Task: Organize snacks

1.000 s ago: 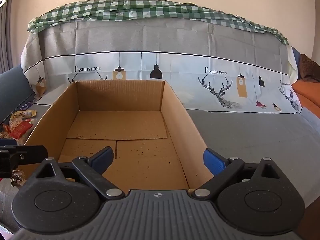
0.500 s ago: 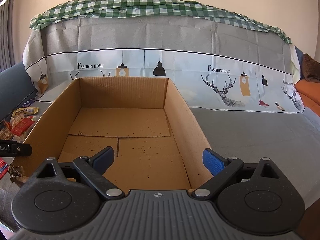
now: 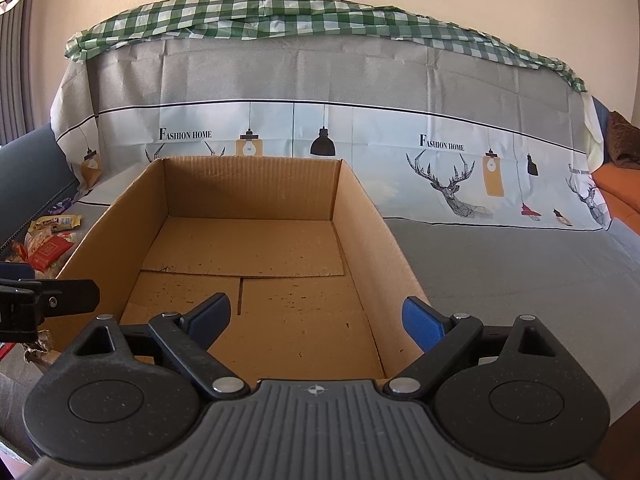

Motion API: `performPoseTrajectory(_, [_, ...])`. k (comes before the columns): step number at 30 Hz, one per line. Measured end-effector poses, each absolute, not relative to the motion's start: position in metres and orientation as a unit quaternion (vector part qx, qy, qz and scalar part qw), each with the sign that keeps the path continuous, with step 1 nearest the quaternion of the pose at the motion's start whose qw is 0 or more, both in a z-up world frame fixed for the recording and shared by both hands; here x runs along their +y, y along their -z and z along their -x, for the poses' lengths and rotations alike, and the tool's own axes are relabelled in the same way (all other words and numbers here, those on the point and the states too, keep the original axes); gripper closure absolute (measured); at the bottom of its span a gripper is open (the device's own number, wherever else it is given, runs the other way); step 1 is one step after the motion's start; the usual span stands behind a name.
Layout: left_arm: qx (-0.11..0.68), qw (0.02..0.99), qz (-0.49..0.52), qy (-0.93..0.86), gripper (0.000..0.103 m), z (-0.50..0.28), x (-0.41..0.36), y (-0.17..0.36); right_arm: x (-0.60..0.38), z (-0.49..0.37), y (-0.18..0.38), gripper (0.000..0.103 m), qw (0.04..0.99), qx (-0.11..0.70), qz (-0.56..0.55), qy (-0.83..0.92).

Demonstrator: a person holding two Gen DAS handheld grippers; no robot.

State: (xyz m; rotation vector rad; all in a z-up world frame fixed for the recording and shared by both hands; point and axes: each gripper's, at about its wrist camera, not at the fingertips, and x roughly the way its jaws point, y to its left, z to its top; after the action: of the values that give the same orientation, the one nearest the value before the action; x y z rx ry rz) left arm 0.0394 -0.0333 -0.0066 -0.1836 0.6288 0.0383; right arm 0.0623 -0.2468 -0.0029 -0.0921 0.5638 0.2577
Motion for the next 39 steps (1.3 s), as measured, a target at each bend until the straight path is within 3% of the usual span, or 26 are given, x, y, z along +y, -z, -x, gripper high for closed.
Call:
performPoseTrajectory(9, [0.304, 0.947, 0.104, 0.0, 0.011, -0.038, -0.028, 0.006, -0.247, -0.062, 0.001, 0.017, 0.951, 0.278, 0.041, -0.128])
performPoseTrajectory(24, [0.302, 0.943, 0.138, 0.017, 0.05, -0.031, -0.017, 0.002, -0.23, -0.056, -0.007, 0.019, 0.953, 0.26, 0.034, -0.149])
performPoseTrajectory(27, [0.304, 0.939, 0.16, 0.013, 0.052, -0.03, -0.008, 0.002, -0.219, -0.054, -0.011, 0.025, 0.954, 0.256, 0.033, -0.154])
performPoseTrajectory(32, [0.302, 0.933, 0.196, -0.008, 0.053, -0.024, 0.015, 0.0, -0.195, -0.05, -0.018, 0.045, 0.953, 0.247, 0.02, -0.172])
performPoseTrajectory(39, [0.293, 0.921, 0.247, -0.066, 0.053, -0.007, 0.061, 0.0, -0.149, -0.041, -0.027, 0.047, 0.948, 0.236, 0.007, -0.216])
